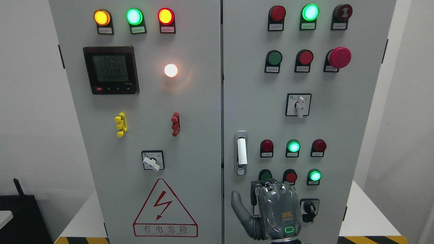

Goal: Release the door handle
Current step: 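Lift the right hand up along the handle to its grip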

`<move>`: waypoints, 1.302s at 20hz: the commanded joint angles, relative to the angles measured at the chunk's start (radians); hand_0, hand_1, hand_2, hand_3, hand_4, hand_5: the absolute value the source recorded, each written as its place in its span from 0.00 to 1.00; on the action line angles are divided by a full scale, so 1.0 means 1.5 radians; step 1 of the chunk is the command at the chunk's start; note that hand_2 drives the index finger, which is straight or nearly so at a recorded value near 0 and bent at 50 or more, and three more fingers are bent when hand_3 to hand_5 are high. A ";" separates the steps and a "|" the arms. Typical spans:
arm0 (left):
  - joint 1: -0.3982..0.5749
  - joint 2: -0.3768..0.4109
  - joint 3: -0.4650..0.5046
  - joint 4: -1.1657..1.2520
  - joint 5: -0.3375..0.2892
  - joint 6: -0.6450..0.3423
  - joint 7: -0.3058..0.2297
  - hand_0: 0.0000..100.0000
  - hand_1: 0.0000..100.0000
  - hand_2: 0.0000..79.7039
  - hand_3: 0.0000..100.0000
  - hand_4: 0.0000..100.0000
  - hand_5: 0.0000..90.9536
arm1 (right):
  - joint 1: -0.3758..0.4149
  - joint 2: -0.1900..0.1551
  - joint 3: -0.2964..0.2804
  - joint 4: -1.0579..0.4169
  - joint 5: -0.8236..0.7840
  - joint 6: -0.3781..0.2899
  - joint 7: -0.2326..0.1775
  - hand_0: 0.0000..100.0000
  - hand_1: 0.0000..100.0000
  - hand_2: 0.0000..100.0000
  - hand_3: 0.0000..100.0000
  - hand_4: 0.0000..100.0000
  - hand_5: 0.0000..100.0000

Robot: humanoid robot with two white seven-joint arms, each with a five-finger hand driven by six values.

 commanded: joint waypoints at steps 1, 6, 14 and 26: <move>0.000 0.000 0.007 0.011 0.000 0.001 0.000 0.12 0.39 0.00 0.00 0.00 0.00 | -0.027 0.001 -0.004 -0.004 0.008 0.010 0.014 0.43 0.02 0.99 1.00 0.92 0.91; 0.000 0.000 0.007 0.011 0.000 0.001 0.000 0.12 0.39 0.00 0.00 0.00 0.00 | -0.035 0.001 -0.004 -0.001 0.018 0.018 0.032 0.42 0.01 0.99 1.00 0.92 0.91; 0.001 0.000 0.007 0.011 0.000 0.000 0.000 0.12 0.39 0.00 0.00 0.00 0.00 | -0.050 0.001 -0.005 0.000 0.022 0.018 0.046 0.41 0.00 0.99 1.00 0.92 0.91; 0.000 0.000 0.007 0.011 0.000 0.001 0.000 0.12 0.39 0.00 0.00 0.00 0.00 | -0.066 0.001 -0.005 0.015 0.023 0.018 0.064 0.40 0.01 0.99 1.00 0.92 0.92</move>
